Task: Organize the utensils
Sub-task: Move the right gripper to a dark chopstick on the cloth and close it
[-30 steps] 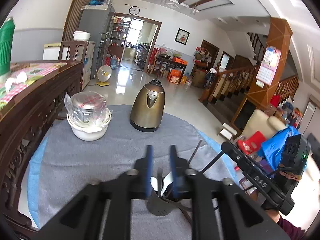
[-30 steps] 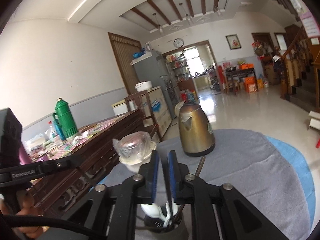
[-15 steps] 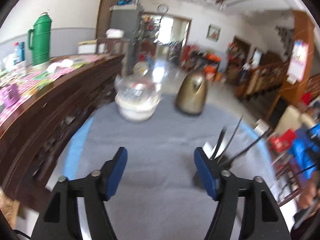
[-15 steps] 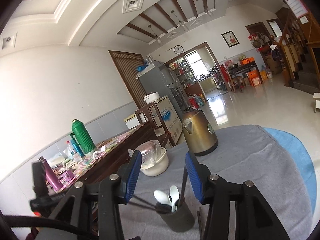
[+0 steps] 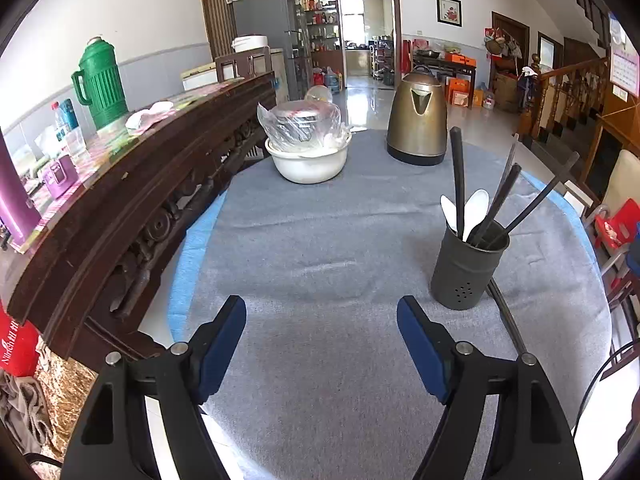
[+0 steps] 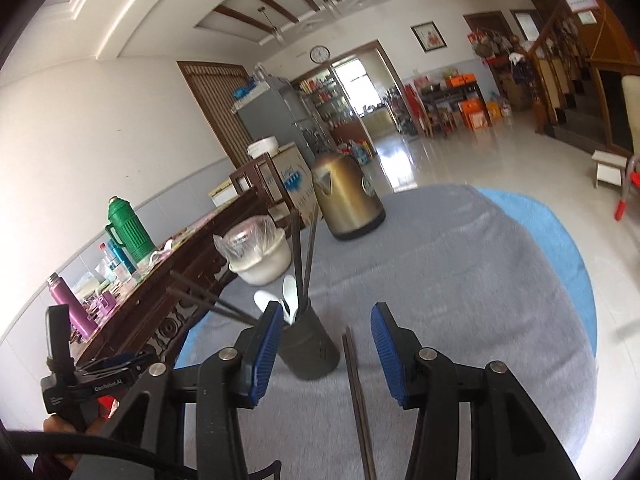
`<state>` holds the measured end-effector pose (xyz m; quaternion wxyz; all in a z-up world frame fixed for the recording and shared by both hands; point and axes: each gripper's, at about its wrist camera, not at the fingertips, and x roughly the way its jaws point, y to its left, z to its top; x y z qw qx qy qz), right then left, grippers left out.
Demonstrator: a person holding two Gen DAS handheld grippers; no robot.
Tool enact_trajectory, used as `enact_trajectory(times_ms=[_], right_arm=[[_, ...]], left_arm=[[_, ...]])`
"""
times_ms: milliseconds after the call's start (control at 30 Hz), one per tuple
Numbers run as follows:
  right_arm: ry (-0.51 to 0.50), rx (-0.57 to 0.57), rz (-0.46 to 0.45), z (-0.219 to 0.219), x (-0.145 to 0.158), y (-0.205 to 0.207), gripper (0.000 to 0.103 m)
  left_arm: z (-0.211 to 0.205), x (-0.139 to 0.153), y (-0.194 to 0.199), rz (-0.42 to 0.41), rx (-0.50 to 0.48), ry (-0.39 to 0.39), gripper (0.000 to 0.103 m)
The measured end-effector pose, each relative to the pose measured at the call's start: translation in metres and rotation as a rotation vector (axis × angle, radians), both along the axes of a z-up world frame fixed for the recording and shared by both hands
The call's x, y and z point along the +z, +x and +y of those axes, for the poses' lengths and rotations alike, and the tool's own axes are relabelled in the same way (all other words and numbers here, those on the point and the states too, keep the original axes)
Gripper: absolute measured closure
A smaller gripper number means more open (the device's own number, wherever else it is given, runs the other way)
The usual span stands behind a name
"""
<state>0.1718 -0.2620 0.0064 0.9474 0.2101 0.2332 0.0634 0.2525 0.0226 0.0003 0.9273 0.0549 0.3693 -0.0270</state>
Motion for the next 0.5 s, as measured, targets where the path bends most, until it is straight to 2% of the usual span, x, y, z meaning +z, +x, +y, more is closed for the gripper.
enact_trajectory(times_ms=[500], right_arm=[[0.011,0.070,0.029,0.016,-0.021,-0.001,0.053]], left_arm=[[-0.031,0.002,-0.012,-0.028,0.019,0.106,0.023]])
